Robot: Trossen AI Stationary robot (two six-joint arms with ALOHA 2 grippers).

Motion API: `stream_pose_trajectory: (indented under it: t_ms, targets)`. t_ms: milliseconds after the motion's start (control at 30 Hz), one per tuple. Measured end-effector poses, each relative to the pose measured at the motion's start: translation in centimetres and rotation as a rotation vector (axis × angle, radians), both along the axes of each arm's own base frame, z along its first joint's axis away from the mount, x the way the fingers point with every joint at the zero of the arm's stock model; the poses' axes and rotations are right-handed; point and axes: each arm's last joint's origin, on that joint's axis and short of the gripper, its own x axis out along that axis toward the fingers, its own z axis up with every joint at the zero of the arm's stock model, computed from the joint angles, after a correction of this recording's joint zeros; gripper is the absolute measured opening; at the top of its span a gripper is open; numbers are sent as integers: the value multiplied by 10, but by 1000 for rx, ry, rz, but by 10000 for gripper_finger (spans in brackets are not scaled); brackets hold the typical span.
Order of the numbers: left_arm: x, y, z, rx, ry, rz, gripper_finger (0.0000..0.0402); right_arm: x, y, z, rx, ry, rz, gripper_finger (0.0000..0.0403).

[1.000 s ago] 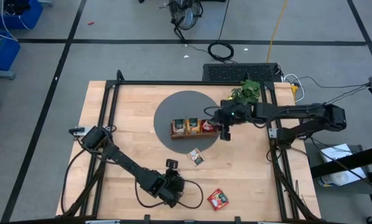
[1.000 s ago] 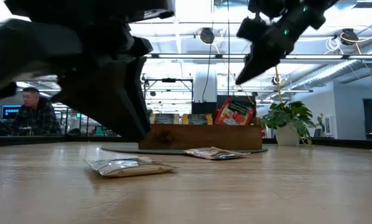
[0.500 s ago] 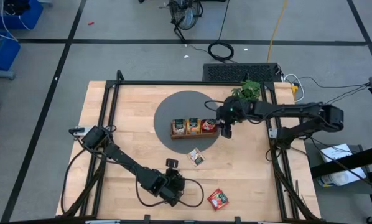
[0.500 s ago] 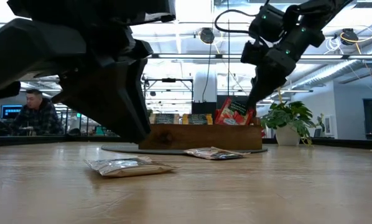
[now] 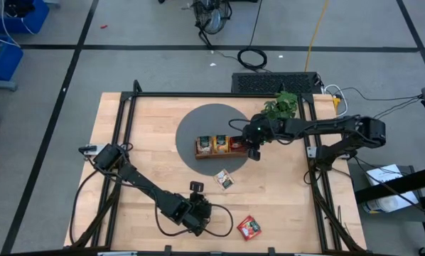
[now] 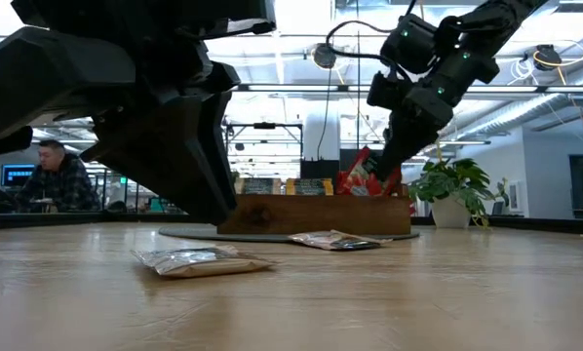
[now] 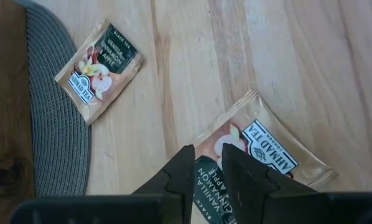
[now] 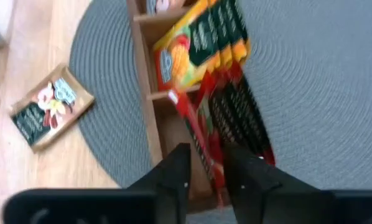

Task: Pick & Place Tea
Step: Put the red tea bag into the right section of the wooden organizer

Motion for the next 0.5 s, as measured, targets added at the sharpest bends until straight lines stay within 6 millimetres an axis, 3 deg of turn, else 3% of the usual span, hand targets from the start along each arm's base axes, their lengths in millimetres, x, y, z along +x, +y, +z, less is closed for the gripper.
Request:
stream_pose_trajectory:
  t_ms: [200,367,500]
  targets:
    - [0,0,0,3,5,0,88,-1,1,5,9,-19,12,12]
    - [0,0,0,3,5,0,88,-2,2,4,55,2,25,2]
    - [0,1,0,3,5,1,88,2,1,25,0,84,14,1]
